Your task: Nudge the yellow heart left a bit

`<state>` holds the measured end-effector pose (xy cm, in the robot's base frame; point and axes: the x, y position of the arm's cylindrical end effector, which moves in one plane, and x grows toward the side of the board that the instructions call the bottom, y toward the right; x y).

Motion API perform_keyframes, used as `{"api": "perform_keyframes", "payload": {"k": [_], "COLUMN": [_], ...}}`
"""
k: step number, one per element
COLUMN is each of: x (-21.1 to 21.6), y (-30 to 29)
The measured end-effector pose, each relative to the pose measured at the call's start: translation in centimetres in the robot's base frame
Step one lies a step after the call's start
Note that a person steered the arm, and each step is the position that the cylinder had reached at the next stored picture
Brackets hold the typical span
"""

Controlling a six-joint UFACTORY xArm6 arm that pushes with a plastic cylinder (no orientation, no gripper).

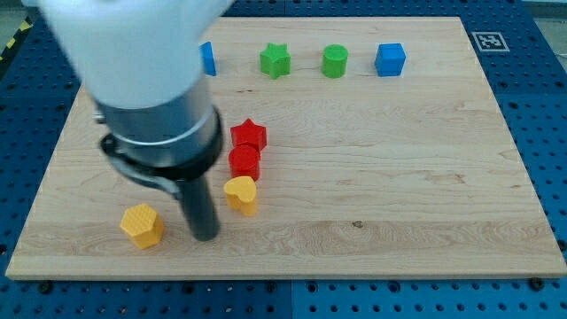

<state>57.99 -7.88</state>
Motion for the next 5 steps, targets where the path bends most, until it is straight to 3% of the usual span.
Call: {"api": "perform_keyframes", "payload": {"k": [1, 5], "x": [0.0, 0.0], "y": [4.8, 6.9]}}
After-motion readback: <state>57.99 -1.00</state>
